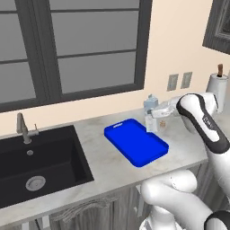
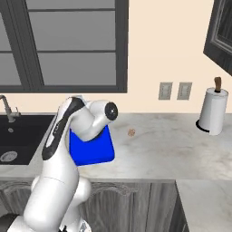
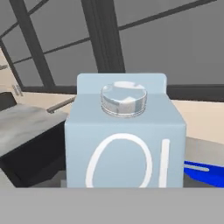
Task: Take out the milk from the fridge and place it on the tray on the counter. Then take the sugar cube near the tray and place it in the tray.
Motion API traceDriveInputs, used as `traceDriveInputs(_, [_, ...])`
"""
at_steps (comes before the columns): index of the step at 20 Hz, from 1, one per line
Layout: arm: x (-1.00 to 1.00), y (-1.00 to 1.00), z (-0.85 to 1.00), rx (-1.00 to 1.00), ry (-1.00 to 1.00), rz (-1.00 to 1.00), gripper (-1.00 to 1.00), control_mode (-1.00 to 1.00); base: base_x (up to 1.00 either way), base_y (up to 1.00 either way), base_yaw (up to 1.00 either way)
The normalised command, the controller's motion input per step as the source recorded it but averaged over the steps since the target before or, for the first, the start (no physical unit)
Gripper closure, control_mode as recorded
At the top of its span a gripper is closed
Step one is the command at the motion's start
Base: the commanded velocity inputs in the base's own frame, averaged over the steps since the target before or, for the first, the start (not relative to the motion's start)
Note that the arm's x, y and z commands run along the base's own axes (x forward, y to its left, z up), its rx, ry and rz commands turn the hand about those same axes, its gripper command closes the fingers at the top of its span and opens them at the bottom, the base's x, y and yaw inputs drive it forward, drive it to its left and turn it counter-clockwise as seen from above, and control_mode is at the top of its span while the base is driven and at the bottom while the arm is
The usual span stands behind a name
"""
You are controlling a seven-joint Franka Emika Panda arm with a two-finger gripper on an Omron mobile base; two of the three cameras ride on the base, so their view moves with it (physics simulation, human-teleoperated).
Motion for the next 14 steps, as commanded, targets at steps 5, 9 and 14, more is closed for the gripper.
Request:
traceDriveInputs(5, [0.40, 0.00, -0.20, 0.09, 0.08, 0.19, 1.00, -1.00, 0.00, 0.00, 0.00])
traceDriveInputs(9, [0.04, 0.14, -0.25, -0.01, -0.02, 0.09, 1.00, -1.00, 0.00, 0.00, 0.00])
traceDriveInputs(14, [-0.01, 0.15, -0.15, -0.03, -0.17, 0.09, 1.00, -1.00, 0.00, 0.00, 0.00])
